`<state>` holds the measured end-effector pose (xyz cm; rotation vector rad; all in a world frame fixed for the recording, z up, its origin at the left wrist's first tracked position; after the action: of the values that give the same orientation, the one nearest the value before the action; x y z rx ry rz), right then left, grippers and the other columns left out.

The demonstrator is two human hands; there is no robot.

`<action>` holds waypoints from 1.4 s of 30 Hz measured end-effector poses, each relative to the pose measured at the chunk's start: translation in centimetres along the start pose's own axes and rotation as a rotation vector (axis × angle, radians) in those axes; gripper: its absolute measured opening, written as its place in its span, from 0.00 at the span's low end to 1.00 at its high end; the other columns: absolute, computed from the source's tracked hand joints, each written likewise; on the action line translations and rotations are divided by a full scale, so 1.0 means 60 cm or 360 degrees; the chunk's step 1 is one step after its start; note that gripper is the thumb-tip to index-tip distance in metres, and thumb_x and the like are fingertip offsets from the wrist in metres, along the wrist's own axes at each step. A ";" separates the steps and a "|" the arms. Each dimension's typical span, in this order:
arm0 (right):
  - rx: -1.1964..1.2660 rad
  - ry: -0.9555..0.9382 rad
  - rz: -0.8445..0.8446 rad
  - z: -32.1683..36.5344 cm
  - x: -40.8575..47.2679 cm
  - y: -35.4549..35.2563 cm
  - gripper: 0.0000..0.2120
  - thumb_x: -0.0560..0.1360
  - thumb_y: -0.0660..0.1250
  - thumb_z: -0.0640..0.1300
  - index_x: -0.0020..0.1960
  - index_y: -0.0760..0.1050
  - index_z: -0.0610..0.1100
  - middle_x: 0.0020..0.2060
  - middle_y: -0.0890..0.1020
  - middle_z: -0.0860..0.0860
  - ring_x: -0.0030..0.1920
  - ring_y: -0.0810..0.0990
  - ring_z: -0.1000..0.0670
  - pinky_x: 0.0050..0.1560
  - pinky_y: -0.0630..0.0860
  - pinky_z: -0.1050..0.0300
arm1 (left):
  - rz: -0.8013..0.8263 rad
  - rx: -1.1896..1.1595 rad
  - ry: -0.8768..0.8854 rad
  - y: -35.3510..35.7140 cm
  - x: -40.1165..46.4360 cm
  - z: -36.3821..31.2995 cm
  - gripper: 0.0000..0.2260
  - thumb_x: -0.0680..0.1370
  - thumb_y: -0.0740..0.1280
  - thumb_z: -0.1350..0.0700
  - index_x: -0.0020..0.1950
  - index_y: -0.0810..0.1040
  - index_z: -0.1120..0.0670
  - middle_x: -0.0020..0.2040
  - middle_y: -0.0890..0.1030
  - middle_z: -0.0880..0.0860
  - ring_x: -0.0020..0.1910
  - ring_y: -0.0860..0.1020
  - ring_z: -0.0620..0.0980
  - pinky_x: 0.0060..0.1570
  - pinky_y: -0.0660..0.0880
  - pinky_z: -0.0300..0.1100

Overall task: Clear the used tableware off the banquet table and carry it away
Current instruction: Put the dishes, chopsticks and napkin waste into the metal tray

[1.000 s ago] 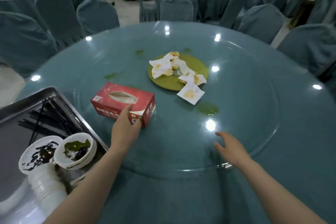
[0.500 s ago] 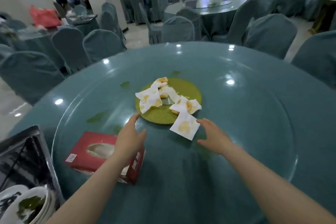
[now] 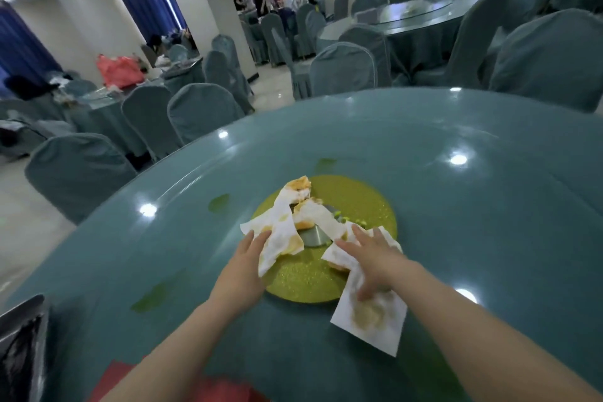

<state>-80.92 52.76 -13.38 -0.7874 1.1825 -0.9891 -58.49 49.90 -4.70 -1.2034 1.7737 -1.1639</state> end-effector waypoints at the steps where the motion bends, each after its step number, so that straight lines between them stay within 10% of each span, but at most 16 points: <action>1: -0.0013 -0.0020 0.0032 -0.005 0.013 0.003 0.55 0.64 0.74 0.59 0.75 0.37 0.64 0.76 0.37 0.56 0.76 0.37 0.39 0.72 0.56 0.35 | 0.0053 0.0057 0.0003 0.012 0.019 0.005 0.37 0.74 0.65 0.63 0.77 0.52 0.41 0.79 0.47 0.47 0.74 0.62 0.50 0.57 0.70 0.41; 4: 0.0021 -0.0137 0.0022 -0.028 0.030 0.005 0.44 0.69 0.70 0.59 0.76 0.47 0.61 0.77 0.49 0.56 0.76 0.46 0.44 0.73 0.56 0.42 | 0.0174 0.0222 0.0022 0.046 0.074 0.016 0.41 0.73 0.63 0.65 0.77 0.48 0.39 0.79 0.42 0.48 0.73 0.62 0.54 0.50 0.71 0.40; 7: 0.0038 -0.0284 -0.0149 -0.047 0.029 -0.008 0.27 0.78 0.62 0.48 0.73 0.59 0.61 0.72 0.61 0.56 0.71 0.58 0.48 0.66 0.64 0.54 | 0.0190 0.0255 0.0054 0.074 0.124 0.015 0.39 0.75 0.67 0.55 0.77 0.47 0.38 0.79 0.40 0.50 0.77 0.52 0.55 0.67 0.67 0.48; 11: 0.0038 -0.0303 -0.0253 -0.059 0.035 -0.013 0.27 0.77 0.58 0.35 0.71 0.66 0.57 0.70 0.65 0.57 0.70 0.60 0.51 0.60 0.68 0.59 | 0.0173 0.0329 0.0136 0.103 0.182 0.002 0.40 0.73 0.68 0.38 0.76 0.45 0.35 0.79 0.39 0.50 0.78 0.45 0.55 0.74 0.56 0.54; 23: 0.0119 -0.0209 -0.0352 -0.099 0.054 -0.017 0.30 0.70 0.71 0.36 0.67 0.71 0.58 0.74 0.63 0.57 0.75 0.58 0.53 0.68 0.67 0.53 | 0.0289 0.0474 0.0047 0.156 0.336 0.012 0.38 0.74 0.62 0.34 0.74 0.39 0.32 0.77 0.31 0.52 0.75 0.37 0.65 0.70 0.50 0.69; 31: 0.0269 -0.0147 -0.0409 -0.100 0.050 -0.029 0.20 0.79 0.59 0.37 0.68 0.72 0.51 0.75 0.63 0.55 0.75 0.58 0.53 0.67 0.64 0.59 | -0.0314 0.0173 0.0192 0.128 0.294 0.019 0.16 0.82 0.58 0.51 0.69 0.72 0.47 0.64 0.73 0.53 0.60 0.69 0.57 0.61 0.65 0.49; 42: 0.0189 0.0112 -0.0452 -0.105 0.045 -0.035 0.20 0.78 0.60 0.39 0.67 0.72 0.54 0.74 0.64 0.58 0.69 0.68 0.50 0.55 0.66 0.64 | -0.0375 -0.0177 0.0076 0.086 0.226 0.030 0.10 0.79 0.61 0.61 0.50 0.82 0.53 0.48 0.76 0.51 0.46 0.73 0.50 0.43 0.65 0.42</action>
<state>-87.26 49.51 -13.88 -0.8463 1.0788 -1.3183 -63.11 37.50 -10.86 -1.4942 1.7879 -1.2482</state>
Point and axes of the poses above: each hand's wrist, its own x-axis towards the middle knuckle, its own y-axis out of the palm, z = x × y, the point moved 9 cm from there along x, towards the middle knuckle
